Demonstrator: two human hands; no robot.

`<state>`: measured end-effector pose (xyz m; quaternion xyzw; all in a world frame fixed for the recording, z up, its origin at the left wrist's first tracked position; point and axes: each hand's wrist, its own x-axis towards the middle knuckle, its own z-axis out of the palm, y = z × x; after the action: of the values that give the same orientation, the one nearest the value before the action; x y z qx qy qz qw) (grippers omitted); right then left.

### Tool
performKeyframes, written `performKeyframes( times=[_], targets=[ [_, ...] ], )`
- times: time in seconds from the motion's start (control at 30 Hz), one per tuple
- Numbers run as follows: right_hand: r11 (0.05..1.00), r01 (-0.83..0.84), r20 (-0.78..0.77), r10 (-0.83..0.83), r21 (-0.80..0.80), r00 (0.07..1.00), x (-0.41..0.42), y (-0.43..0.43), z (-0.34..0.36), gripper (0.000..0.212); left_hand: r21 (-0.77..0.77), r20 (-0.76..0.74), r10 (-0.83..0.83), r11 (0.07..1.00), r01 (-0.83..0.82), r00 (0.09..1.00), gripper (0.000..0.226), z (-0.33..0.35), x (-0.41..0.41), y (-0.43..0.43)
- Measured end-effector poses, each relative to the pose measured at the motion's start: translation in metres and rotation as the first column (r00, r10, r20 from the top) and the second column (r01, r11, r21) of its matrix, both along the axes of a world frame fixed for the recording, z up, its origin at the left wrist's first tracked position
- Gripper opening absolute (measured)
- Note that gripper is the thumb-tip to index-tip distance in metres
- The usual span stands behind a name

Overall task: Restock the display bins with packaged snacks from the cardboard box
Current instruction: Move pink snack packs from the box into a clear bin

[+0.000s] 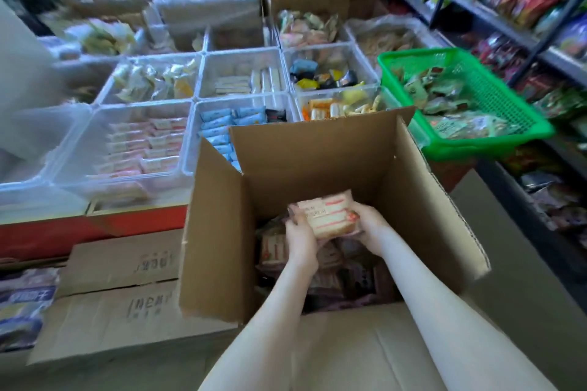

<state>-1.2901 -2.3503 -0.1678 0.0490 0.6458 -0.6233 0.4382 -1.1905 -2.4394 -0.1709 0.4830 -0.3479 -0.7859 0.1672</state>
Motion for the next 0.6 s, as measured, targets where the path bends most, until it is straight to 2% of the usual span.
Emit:
performKeyframes(
  times=[0.1,0.2,0.23,0.33,0.47,0.53,0.6],
  targets=[
    [0.995,0.013,-0.038,-0.017,-0.104,0.999,0.026,0.008,0.041,0.038,-0.096,-0.06,-0.032,0.995,0.026,0.998,0.06,0.037,0.025,0.006],
    [0.98,0.005,-0.132,-0.031,-0.198,0.991,0.046,0.007,0.076,0.059,-0.197,-0.101,-0.052,0.98,0.031,0.993,0.046,0.067,0.044,-0.001],
    [0.973,-0.015,-0.162,-0.023,-0.229,0.987,0.052,0.006,0.089,0.06,-0.227,-0.113,-0.059,0.973,0.032,0.992,0.043,0.079,0.049,-0.005],
    [0.951,-0.051,-0.259,-0.032,-0.306,0.965,0.068,-0.003,0.123,0.05,-0.326,-0.16,-0.072,0.945,0.016,0.984,0.037,0.112,0.062,-0.017],
    [0.917,-0.04,-0.326,-0.1,-0.396,0.94,0.085,-0.034,0.163,0.039,-0.371,-0.272,-0.108,0.929,0.0,0.956,0.035,0.158,0.083,-0.047],
    [0.915,-0.051,-0.372,-0.112,-0.4,0.921,0.095,-0.058,0.181,0.04,-0.369,-0.326,-0.102,0.929,-0.027,0.94,0.033,0.177,0.097,-0.071],
    [0.929,-0.114,-0.488,-0.078,-0.353,0.869,0.104,-0.089,0.196,0.04,-0.37,-0.346,-0.074,0.927,-0.064,0.935,0.034,0.194,0.113,-0.105]
  ],
)
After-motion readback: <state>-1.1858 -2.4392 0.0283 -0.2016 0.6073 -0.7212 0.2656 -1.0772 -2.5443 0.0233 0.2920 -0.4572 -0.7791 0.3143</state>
